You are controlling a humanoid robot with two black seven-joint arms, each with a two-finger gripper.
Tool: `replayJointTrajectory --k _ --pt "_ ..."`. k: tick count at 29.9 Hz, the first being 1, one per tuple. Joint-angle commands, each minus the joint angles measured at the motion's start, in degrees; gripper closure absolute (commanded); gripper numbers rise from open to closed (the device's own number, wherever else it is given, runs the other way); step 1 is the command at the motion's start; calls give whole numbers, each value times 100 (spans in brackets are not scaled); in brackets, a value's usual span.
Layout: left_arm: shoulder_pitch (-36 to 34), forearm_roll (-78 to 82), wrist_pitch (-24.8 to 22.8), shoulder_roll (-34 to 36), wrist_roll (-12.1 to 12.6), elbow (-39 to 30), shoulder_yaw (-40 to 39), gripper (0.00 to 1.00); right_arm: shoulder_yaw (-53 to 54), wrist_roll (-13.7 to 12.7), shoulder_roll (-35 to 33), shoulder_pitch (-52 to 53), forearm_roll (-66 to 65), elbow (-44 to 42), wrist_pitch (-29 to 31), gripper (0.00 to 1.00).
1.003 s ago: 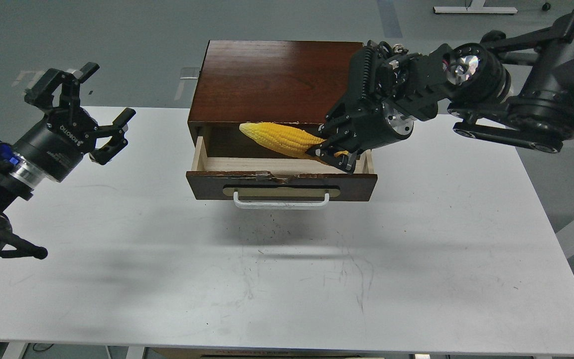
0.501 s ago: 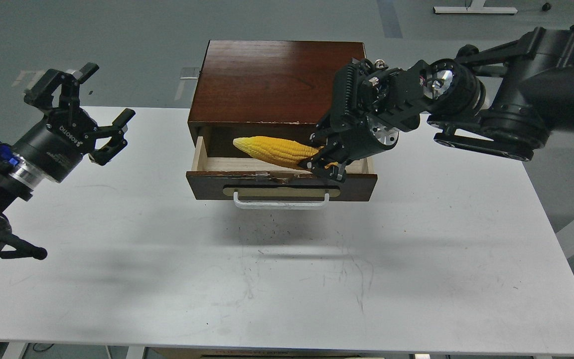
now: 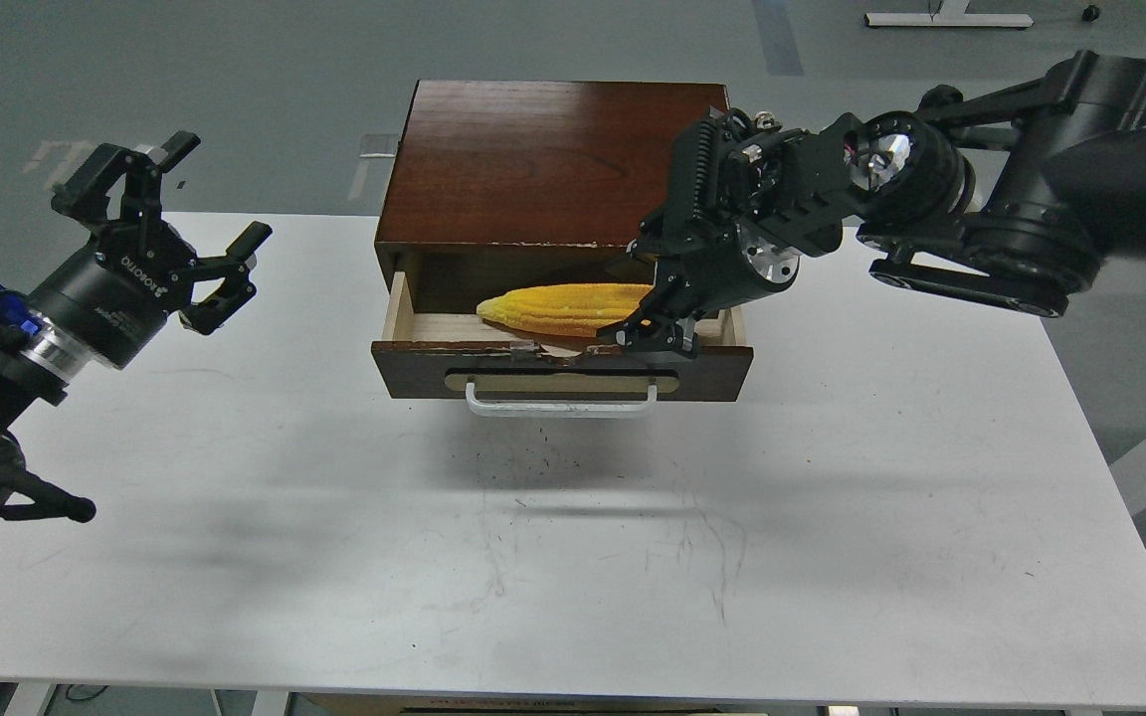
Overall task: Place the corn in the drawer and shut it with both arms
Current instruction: 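Lower the corn cob into the open drawer with the right gripper, then open the right gripper and raise it away from the drawer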
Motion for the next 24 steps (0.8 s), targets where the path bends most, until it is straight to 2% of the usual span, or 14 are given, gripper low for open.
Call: replayJointTrajectory --k 1,6,7,11,14,18,19,24 --pt "0 1 0 -1 0 0 -9 0 44 0 -25 154 33 46 -8 32" --pt "0 1 0 -10 0 0 -9 0 220 0 -236 515 647 239 1 28" --pt "-9 1 0 -10 0 0 -9 0 290 0 -341 594 962 292 1 22" --pt "-9 1 0 -10 0 0 -9 0 597 0 -780 718 2009 318 44 9" --pt "-9 1 0 -19 0 0 0 0 765 0 -1202 639 2808 310 62 5" --pt "-9 1 0 -37 0 0 8 0 852 0 -1896 105 4388 301 71 5" --pt "-9 1 0 -37 0 0 8 0 853 0 -1898 103 4392 301 71 5" --pt "0 1 0 -72 0 0 44 0 1772 0 -2652 -1388 6217 257 106 5"
